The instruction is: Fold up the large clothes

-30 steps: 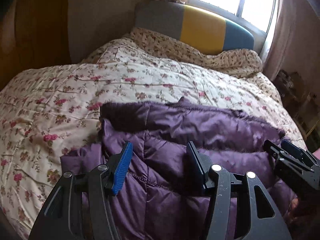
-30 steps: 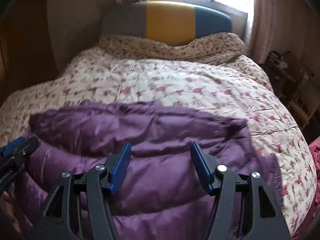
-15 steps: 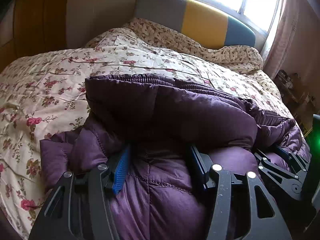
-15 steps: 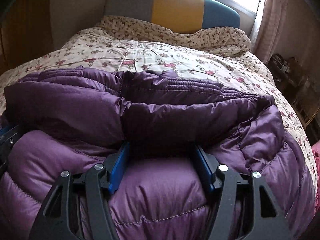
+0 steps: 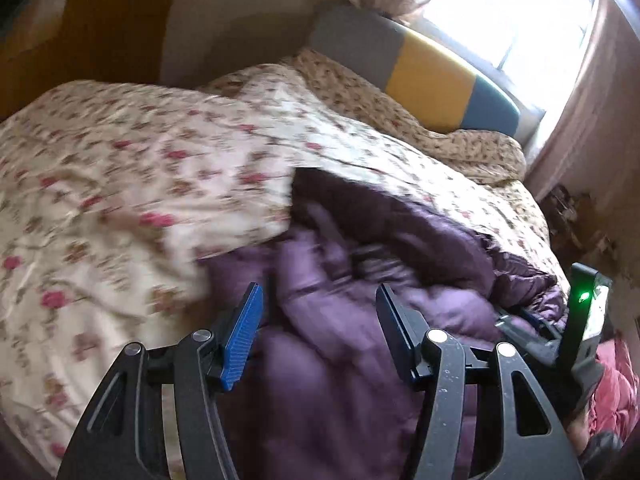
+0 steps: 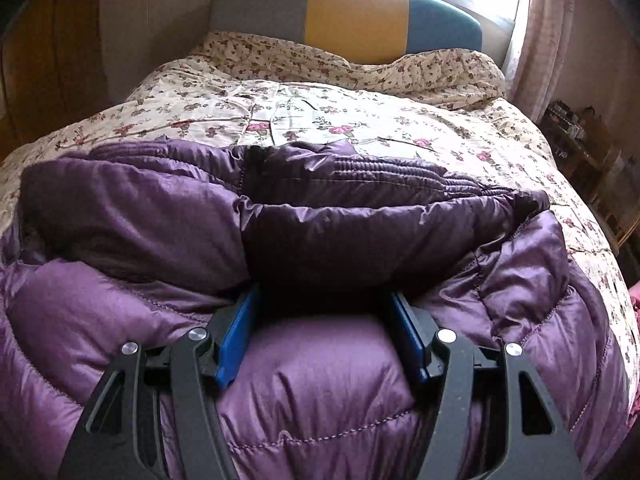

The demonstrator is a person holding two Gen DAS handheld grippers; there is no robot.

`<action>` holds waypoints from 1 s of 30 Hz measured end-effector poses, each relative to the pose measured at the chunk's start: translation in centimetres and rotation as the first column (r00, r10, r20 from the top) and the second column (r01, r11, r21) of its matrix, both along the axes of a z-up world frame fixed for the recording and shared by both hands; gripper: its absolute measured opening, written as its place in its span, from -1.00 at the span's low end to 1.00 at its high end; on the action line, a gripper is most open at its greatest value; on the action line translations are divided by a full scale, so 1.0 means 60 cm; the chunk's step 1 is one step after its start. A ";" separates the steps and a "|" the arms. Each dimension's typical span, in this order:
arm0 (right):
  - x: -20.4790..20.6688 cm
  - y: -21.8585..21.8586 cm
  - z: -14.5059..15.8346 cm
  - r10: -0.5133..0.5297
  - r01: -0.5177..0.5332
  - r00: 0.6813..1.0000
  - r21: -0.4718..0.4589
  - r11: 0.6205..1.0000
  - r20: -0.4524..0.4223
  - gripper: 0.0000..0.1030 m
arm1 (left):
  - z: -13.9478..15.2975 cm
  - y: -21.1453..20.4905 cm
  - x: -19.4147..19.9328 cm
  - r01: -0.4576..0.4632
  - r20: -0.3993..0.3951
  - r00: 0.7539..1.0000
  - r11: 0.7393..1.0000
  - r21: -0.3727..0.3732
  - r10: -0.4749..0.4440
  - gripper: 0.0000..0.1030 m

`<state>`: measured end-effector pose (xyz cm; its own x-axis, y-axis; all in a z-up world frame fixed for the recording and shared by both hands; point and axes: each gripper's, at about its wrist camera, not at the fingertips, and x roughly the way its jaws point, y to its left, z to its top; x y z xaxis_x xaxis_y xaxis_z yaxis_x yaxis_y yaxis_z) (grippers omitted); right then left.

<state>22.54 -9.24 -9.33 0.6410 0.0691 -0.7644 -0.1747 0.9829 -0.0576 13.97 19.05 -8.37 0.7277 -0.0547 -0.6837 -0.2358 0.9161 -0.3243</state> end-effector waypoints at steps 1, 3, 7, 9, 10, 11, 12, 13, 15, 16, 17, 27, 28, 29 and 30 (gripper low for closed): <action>-0.003 -0.001 0.007 0.002 -0.002 1.000 0.004 1.000 0.002 0.23 | -0.003 0.010 -0.011 -0.006 -0.008 1.000 1.000 -0.009 0.006 0.13; -0.012 -0.003 0.022 0.010 -0.010 1.000 0.015 1.000 0.016 0.22 | -0.013 0.029 -0.033 -0.011 -0.029 1.000 0.999 -0.038 0.010 0.13; -0.059 -0.004 0.063 0.049 -0.053 0.997 0.062 0.997 0.061 0.19 | -0.026 0.055 -0.070 0.000 -0.031 1.000 0.991 -0.132 -0.004 0.35; -0.081 -0.004 0.077 0.065 -0.071 0.995 0.079 0.994 0.073 0.06 | -0.030 0.069 -0.088 0.004 -0.017 1.000 0.980 -0.197 -0.008 0.39; -0.093 -0.004 0.082 0.072 -0.079 0.995 0.087 0.993 0.076 0.01 | -0.030 0.072 -0.088 0.005 -0.013 1.000 0.975 -0.223 -0.008 0.39; -0.105 -0.003 0.086 0.084 -0.091 0.994 0.098 0.991 0.074 -0.10 | -0.031 0.076 -0.089 0.003 -0.011 1.000 0.971 -0.240 -0.006 0.39; -0.115 -0.003 0.089 0.093 -0.101 0.993 0.104 0.989 0.072 -0.22 | -0.035 0.084 -0.092 0.006 -0.004 1.000 0.958 -0.287 -0.008 0.39; -0.124 -0.002 0.091 0.102 -0.109 0.992 0.108 0.988 0.070 -0.27 | -0.037 0.084 -0.093 0.008 -0.003 1.000 0.949 -0.315 -0.010 0.39; -0.142 -0.001 0.090 0.118 -0.124 0.991 0.115 0.986 0.056 -0.41 | -0.043 0.090 -0.091 0.010 -0.003 1.000 0.929 -0.370 -0.012 0.39; -0.148 0.002 0.087 0.122 -0.127 0.991 0.117 0.985 0.049 -0.41 | -0.046 0.089 -0.090 0.019 0.000 1.000 0.919 -0.393 -0.020 0.39; -0.154 0.003 0.084 0.127 -0.131 0.991 0.114 0.985 0.045 -0.43 | -0.047 0.087 -0.089 0.022 -0.001 1.000 0.913 -0.407 -0.025 0.39; -0.165 0.012 0.038 0.138 -0.137 0.990 0.037 0.990 -0.013 -0.48 | -0.077 0.061 -0.075 0.113 0.034 0.993 0.841 -0.529 -0.112 0.39; -0.165 0.011 0.031 0.136 -0.135 0.991 0.036 0.990 -0.020 -0.48 | -0.079 0.063 -0.073 0.115 0.042 0.993 0.834 -0.539 -0.110 0.39; -0.166 0.012 0.026 0.137 -0.136 0.990 0.031 0.990 -0.021 -0.48 | -0.081 0.063 -0.073 0.130 0.058 0.991 0.821 -0.556 -0.117 0.39; -0.167 0.013 0.021 0.136 -0.135 0.991 0.027 0.990 -0.020 -0.48 | -0.082 0.065 -0.073 0.134 0.066 0.991 0.815 -0.564 -0.118 0.39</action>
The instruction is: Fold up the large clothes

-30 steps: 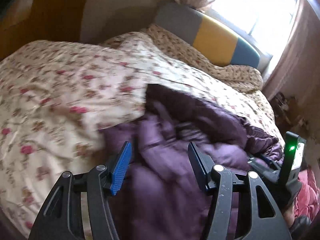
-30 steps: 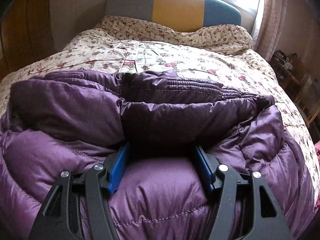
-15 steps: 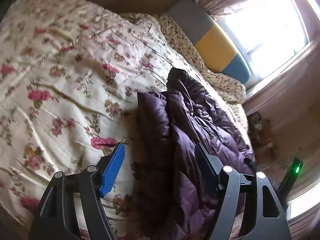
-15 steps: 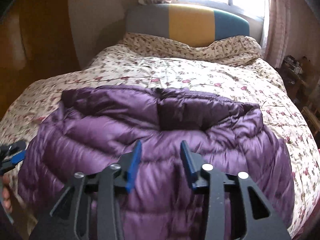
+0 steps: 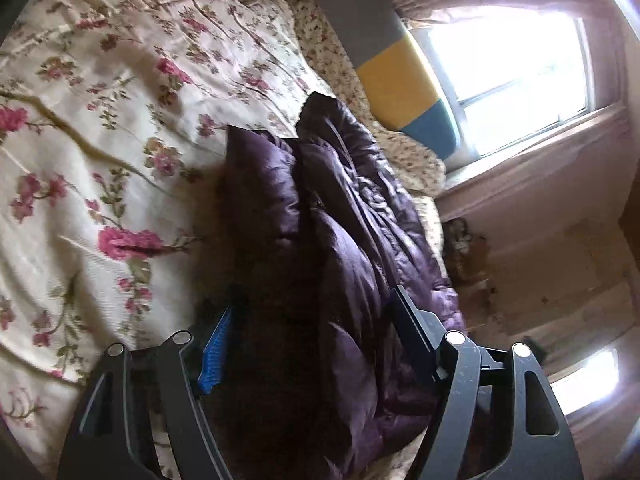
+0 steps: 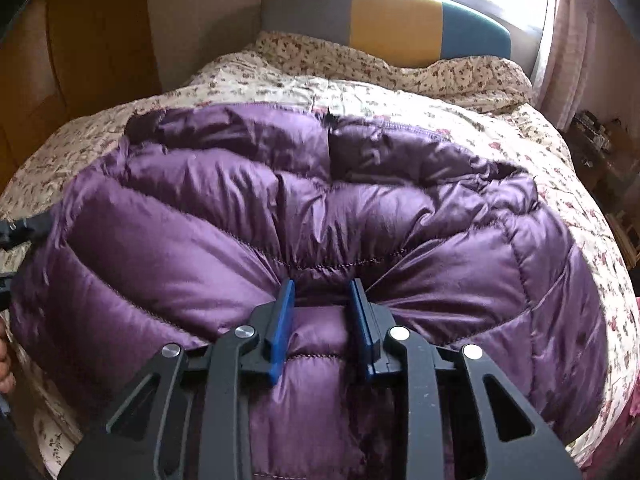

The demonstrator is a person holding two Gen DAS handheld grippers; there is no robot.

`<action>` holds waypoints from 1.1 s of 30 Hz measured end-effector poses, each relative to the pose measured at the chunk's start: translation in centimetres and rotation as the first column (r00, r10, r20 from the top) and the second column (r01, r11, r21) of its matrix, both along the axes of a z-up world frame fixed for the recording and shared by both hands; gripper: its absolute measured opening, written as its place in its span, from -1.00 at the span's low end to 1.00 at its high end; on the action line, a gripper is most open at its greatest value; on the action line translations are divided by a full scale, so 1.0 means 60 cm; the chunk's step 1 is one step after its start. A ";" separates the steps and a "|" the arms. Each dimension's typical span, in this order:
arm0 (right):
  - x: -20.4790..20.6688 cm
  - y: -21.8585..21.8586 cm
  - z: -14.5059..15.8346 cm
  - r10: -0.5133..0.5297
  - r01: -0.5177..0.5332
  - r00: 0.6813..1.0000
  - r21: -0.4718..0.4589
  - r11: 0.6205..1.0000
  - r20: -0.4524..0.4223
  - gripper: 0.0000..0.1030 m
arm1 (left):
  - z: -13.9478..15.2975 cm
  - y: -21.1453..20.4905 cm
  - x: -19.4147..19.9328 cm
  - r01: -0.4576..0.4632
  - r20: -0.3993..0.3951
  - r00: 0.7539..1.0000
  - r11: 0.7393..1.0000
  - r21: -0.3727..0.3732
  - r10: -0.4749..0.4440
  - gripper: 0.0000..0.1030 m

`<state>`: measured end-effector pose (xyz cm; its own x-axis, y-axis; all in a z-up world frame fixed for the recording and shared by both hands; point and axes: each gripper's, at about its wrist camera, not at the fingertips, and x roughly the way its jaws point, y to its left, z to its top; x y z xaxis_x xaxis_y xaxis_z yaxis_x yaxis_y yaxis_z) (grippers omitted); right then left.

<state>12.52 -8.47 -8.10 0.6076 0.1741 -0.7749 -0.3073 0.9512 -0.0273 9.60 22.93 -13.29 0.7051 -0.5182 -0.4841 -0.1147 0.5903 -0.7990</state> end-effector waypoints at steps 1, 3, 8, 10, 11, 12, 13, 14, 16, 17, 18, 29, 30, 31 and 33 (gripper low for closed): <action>0.000 0.001 -0.005 -0.003 0.003 1.000 -0.001 1.000 -0.001 -0.48 | -0.001 0.000 -0.001 0.001 0.005 1.000 1.000 -0.011 -0.001 0.37; -0.001 0.003 -0.010 -0.004 0.004 1.000 -0.007 1.000 0.001 -0.48 | -0.002 0.000 -0.002 0.017 0.021 1.000 0.999 -0.041 -0.016 0.28; -0.001 0.001 -0.019 -0.004 0.004 1.000 0.001 1.000 0.001 -0.48 | -0.006 -0.007 0.003 0.065 0.044 0.997 0.993 -0.094 -0.061 -0.18; 0.000 -0.002 -0.023 -0.003 0.003 1.000 0.009 1.000 0.000 -0.48 | -0.003 -0.011 0.003 0.083 0.062 0.995 0.990 -0.111 -0.076 -0.33; 0.001 -0.004 -0.022 -0.001 0.001 1.000 0.013 1.000 0.000 -0.48 | 0.003 -0.014 0.002 0.088 0.068 0.994 0.990 -0.112 -0.080 -0.41; 0.002 -0.006 -0.023 -0.001 0.001 1.000 0.017 1.000 -0.001 -0.48 | 0.008 -0.016 0.002 0.090 0.075 0.994 0.990 -0.111 -0.082 -0.49; 0.002 -0.008 -0.025 0.000 0.000 1.000 0.022 1.000 -0.002 -0.48 | 0.018 -0.020 0.001 0.095 0.088 0.992 0.990 -0.106 -0.086 -0.56; 0.002 -0.008 -0.025 0.000 0.000 1.000 0.026 1.000 -0.002 -0.48 | 0.030 -0.025 0.000 0.103 0.107 0.990 0.990 -0.097 -0.092 -0.57; 0.003 -0.011 -0.026 0.000 0.000 1.000 0.036 0.999 -0.001 -0.48 | 0.065 -0.044 -0.002 0.127 0.146 0.982 0.990 -0.059 -0.118 -0.61; 0.003 -0.013 -0.027 0.000 0.000 1.000 0.041 0.999 0.001 -0.48 | 0.076 -0.052 -0.001 0.136 0.155 0.980 0.990 -0.047 -0.127 -0.62; 0.004 -0.014 -0.028 0.002 -0.003 1.000 0.044 0.999 0.005 -0.48 | 0.092 -0.064 0.001 0.150 0.172 0.975 0.988 -0.038 -0.141 -0.62; 0.002 -0.045 -0.012 0.035 -0.033 0.999 0.128 0.991 -0.017 -0.46 | 0.198 -0.211 0.043 0.272 0.243 0.931 0.961 0.040 -0.273 -0.62; 0.000 -0.052 -0.005 0.037 -0.034 0.999 0.142 0.989 -0.022 -0.41 | 0.203 -0.225 0.051 0.278 0.239 0.929 0.959 0.051 -0.282 -0.62; -0.005 -0.063 0.005 0.034 -0.030 0.999 0.156 0.987 -0.021 -0.38 | 0.206 -0.233 0.057 0.281 0.236 0.929 0.958 0.058 -0.287 -0.62; -0.020 -0.086 0.027 0.019 -0.017 1.000 0.180 0.983 -0.007 -0.29 | 0.212 -0.250 0.061 0.287 0.227 0.928 0.955 0.076 -0.297 -0.62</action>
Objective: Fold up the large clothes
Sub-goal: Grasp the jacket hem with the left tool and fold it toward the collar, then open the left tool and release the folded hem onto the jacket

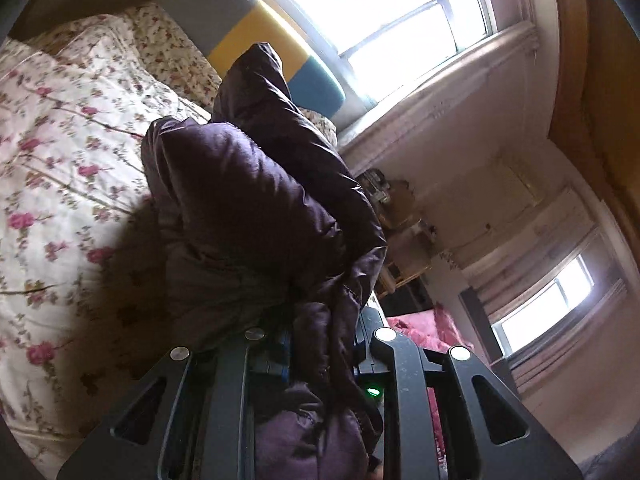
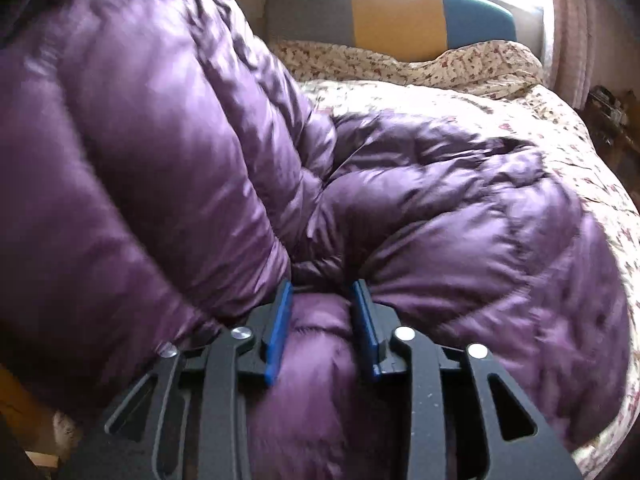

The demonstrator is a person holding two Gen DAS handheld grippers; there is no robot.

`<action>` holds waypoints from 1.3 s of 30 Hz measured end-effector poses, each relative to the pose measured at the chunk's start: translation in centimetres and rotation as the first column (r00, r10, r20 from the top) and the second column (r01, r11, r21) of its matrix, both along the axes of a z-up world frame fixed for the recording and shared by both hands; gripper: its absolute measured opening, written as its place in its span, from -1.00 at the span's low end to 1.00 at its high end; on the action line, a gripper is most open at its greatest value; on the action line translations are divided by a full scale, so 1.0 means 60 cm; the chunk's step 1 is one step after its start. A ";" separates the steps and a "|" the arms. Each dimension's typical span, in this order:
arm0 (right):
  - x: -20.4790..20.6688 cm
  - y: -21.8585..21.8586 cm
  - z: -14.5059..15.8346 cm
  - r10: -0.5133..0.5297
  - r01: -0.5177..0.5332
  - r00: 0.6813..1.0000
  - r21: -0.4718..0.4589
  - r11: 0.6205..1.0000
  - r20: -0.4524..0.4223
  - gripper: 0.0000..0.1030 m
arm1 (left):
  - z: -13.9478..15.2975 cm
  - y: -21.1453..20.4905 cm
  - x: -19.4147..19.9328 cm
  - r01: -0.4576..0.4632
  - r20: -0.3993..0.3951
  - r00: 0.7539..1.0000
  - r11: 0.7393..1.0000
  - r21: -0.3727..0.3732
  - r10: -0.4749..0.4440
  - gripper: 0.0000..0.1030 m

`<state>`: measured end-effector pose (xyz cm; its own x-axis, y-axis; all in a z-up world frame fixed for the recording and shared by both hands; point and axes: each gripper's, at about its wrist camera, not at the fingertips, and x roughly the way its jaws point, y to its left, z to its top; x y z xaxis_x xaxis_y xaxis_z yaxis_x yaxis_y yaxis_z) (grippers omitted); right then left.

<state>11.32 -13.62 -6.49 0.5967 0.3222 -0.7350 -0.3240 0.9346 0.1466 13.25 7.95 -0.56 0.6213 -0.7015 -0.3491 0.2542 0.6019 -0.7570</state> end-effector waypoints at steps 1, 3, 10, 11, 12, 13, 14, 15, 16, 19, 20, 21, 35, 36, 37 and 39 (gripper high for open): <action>-0.009 -0.017 0.012 -0.016 0.016 1.000 0.006 1.000 0.012 -0.28 | 0.003 -0.011 0.004 0.003 -0.003 1.000 1.000 0.010 -0.003 -0.62; -0.018 -0.040 0.027 -0.042 0.042 0.999 0.008 0.999 0.020 -0.27 | 0.005 -0.028 0.010 0.007 -0.010 1.000 1.000 0.026 -0.007 -0.62; -0.048 -0.132 0.066 -0.185 0.189 0.981 -0.079 0.979 0.049 -0.22 | 0.005 -0.107 0.040 0.036 -0.043 0.999 0.996 0.083 -0.032 -0.62; -0.051 -0.151 0.070 -0.215 0.220 0.975 -0.099 0.971 0.056 -0.20 | 0.003 -0.118 0.048 0.042 -0.051 0.998 0.995 0.091 -0.038 -0.62; -0.055 -0.163 0.072 -0.238 0.243 0.970 -0.110 0.964 0.056 -0.17 | 0.002 -0.134 0.056 0.047 -0.057 0.998 0.993 0.109 -0.041 -0.62; -0.057 -0.174 0.074 -0.255 0.259 0.966 -0.116 0.959 0.053 -0.15 | 0.000 -0.145 0.063 0.053 -0.062 0.997 0.991 0.122 -0.046 -0.62; -0.058 -0.190 0.075 -0.280 0.284 0.959 -0.129 0.950 0.050 -0.13 | -0.003 -0.162 0.071 0.065 -0.074 0.996 0.988 0.137 -0.055 -0.62; -0.060 -0.204 0.076 -0.305 0.309 0.951 -0.146 0.940 0.052 -0.10 | -0.006 -0.174 0.079 0.072 -0.081 0.995 0.986 0.149 -0.060 -0.62; -0.062 -0.214 0.077 -0.318 0.322 0.947 -0.158 0.933 0.051 -0.07 | -0.011 -0.188 0.087 0.080 -0.088 0.994 0.982 0.170 -0.066 -0.62; -0.059 -0.252 0.074 -0.372 0.373 0.927 -0.187 0.909 0.041 0.05 | -0.025 -0.234 0.105 0.105 -0.118 0.990 0.967 0.231 -0.080 -0.62; -0.058 -0.265 0.073 -0.391 0.390 0.920 -0.195 0.900 0.035 0.05 | -0.029 -0.243 0.109 0.110 -0.124 0.989 0.963 0.247 -0.081 -0.62; -0.056 -0.275 0.071 -0.407 0.405 0.913 -0.203 0.892 0.031 0.05 | -0.036 -0.261 0.117 0.120 -0.136 0.987 0.955 0.272 -0.085 -0.62; -0.038 -0.348 0.028 -0.491 0.467 0.869 -0.239 0.852 -0.053 0.08 | -0.110 -0.402 0.154 0.220 -0.190 0.971 0.858 0.465 -0.146 -0.53; -0.039 -0.348 0.026 -0.493 0.469 0.868 -0.239 0.851 -0.053 0.11 | -0.105 -0.398 0.153 0.224 -0.187 0.970 0.859 0.460 -0.153 -0.41; -0.041 -0.349 0.027 -0.495 0.471 0.867 -0.236 0.850 -0.053 0.12 | -0.098 -0.393 0.149 0.229 -0.181 0.970 0.864 0.447 -0.163 -0.25; -0.046 -0.343 0.029 -0.497 0.473 0.866 -0.234 0.849 -0.050 0.13 | -0.084 -0.383 0.141 0.240 -0.168 0.968 0.871 0.428 -0.184 0.07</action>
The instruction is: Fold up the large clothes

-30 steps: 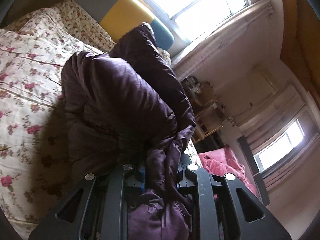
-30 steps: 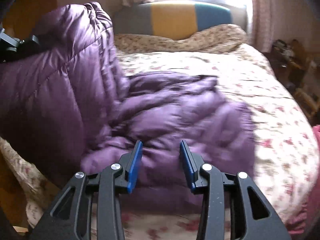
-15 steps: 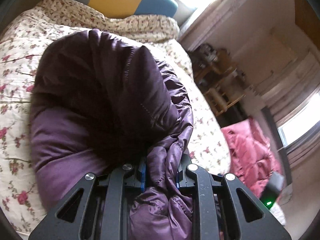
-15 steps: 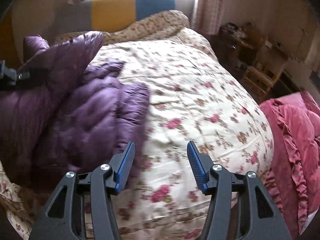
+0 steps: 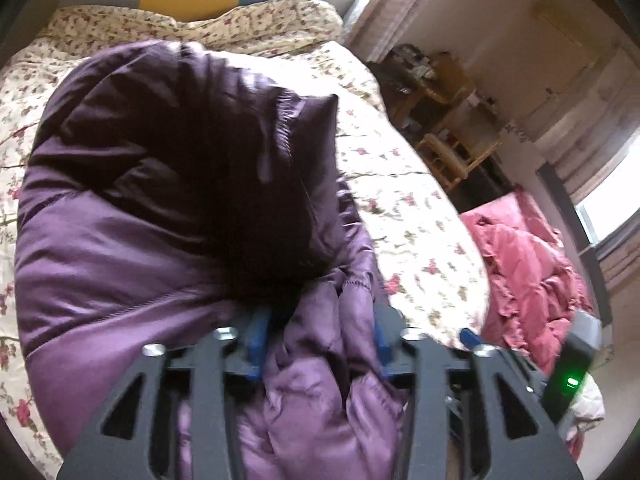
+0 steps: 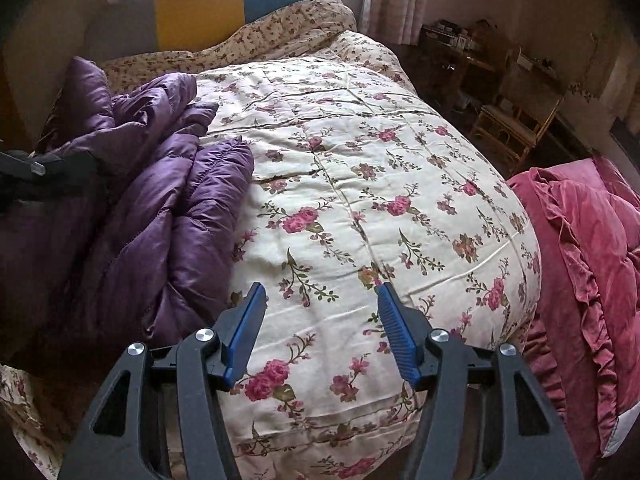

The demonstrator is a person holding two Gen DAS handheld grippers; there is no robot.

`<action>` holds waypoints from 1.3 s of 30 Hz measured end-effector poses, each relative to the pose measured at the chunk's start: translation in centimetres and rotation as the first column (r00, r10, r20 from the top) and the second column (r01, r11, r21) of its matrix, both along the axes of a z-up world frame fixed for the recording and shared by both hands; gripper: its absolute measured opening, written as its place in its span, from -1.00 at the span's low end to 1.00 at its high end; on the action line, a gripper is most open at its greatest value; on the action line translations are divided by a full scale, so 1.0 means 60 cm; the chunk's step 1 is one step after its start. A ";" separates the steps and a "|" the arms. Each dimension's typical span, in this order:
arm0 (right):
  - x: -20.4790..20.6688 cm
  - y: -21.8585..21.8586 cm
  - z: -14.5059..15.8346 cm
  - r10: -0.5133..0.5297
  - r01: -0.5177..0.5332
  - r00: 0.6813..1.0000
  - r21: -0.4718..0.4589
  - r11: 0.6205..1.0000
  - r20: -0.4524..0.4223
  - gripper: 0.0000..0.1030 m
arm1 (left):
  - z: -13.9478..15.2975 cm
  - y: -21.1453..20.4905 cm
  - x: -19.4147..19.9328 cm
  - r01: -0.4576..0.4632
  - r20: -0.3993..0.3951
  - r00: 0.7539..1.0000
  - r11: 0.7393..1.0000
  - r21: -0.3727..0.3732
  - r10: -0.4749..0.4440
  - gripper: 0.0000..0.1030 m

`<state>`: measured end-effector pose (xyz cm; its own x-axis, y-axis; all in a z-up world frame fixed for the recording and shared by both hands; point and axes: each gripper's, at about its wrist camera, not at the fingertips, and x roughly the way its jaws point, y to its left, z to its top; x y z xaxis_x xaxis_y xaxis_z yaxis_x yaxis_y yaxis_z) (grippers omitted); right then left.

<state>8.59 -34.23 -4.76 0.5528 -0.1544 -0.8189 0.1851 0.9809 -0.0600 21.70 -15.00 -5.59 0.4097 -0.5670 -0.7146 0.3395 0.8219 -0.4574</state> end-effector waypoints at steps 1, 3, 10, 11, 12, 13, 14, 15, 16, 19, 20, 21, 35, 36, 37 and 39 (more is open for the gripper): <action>-0.003 0.002 0.002 0.001 -0.001 1.000 -0.002 1.000 0.004 0.13 | 0.007 0.004 -0.010 0.003 0.012 1.000 1.000 -0.012 -0.003 0.17; -0.004 0.006 0.007 0.003 -0.003 1.000 -0.002 1.000 0.009 0.14 | 0.027 0.022 -0.027 0.007 0.038 0.999 0.999 -0.043 -0.005 0.18; -0.012 0.030 0.019 0.026 -0.026 0.999 -0.014 1.000 0.021 0.15 | 0.084 0.093 -0.082 -0.009 0.097 0.995 0.988 -0.157 0.024 0.23; -0.013 0.033 0.021 0.028 -0.027 0.999 -0.014 1.000 0.021 0.15 | 0.090 0.110 -0.091 -0.019 0.103 0.994 0.984 -0.177 0.038 0.27; -0.014 0.036 0.023 0.029 -0.029 0.999 -0.013 0.999 0.023 0.15 | 0.093 0.123 -0.098 -0.032 0.112 0.992 0.981 -0.192 0.054 0.29; -0.017 0.040 0.027 0.031 -0.031 0.999 -0.013 0.999 0.027 0.15 | 0.096 0.142 -0.105 -0.052 0.121 0.990 0.979 -0.199 0.077 0.29; -0.018 0.043 0.029 0.032 -0.032 0.999 -0.013 0.999 0.030 0.15 | 0.097 0.153 -0.107 -0.068 0.123 0.988 0.977 -0.200 0.094 0.29; -0.020 0.046 0.031 0.036 -0.035 0.999 -0.013 0.999 0.031 0.15 | 0.092 0.176 -0.112 -0.101 0.122 0.984 0.975 -0.197 0.127 0.29; -0.021 0.048 0.034 0.040 -0.039 0.999 -0.010 0.999 0.034 0.15 | 0.084 0.200 -0.116 -0.144 0.117 0.979 0.971 -0.189 0.168 0.29; -0.026 0.063 0.043 0.055 -0.055 0.998 -0.010 0.998 0.043 0.15 | 0.045 0.252 -0.115 -0.246 0.077 0.963 0.959 -0.140 0.259 0.29; -0.028 0.069 0.047 0.063 -0.062 0.997 -0.011 0.998 0.047 0.15 | 0.025 0.269 -0.115 -0.280 0.055 0.956 0.952 -0.120 0.288 0.29; -0.030 0.074 0.050 0.070 -0.070 0.996 -0.010 0.998 0.050 0.15 | 0.013 0.273 -0.116 -0.290 0.042 0.954 0.951 -0.110 0.296 0.29; -0.047 0.128 0.091 0.142 -0.141 0.985 -0.021 0.990 0.093 0.15 | -0.040 0.257 -0.152 -0.255 0.059 0.964 0.966 -0.050 0.258 0.04; -0.048 0.128 0.093 0.143 -0.142 0.985 -0.021 0.990 0.097 0.15 | -0.040 0.255 -0.152 -0.251 0.060 0.965 0.967 -0.049 0.254 0.04; -0.050 0.129 0.097 0.145 -0.143 0.984 -0.018 0.989 0.103 0.15 | -0.041 0.253 -0.151 -0.248 0.061 0.966 0.968 -0.047 0.251 0.04; -0.053 0.129 0.105 0.146 -0.145 0.983 -0.011 0.989 0.113 0.15 | -0.040 0.246 -0.151 -0.236 0.075 0.968 0.971 -0.035 0.238 0.00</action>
<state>5.44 -26.48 1.52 0.6583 -0.0675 -0.7497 0.0460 0.9977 -0.0495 12.64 -0.24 -7.99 0.5885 -0.4649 -0.6615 0.1721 0.8714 -0.4594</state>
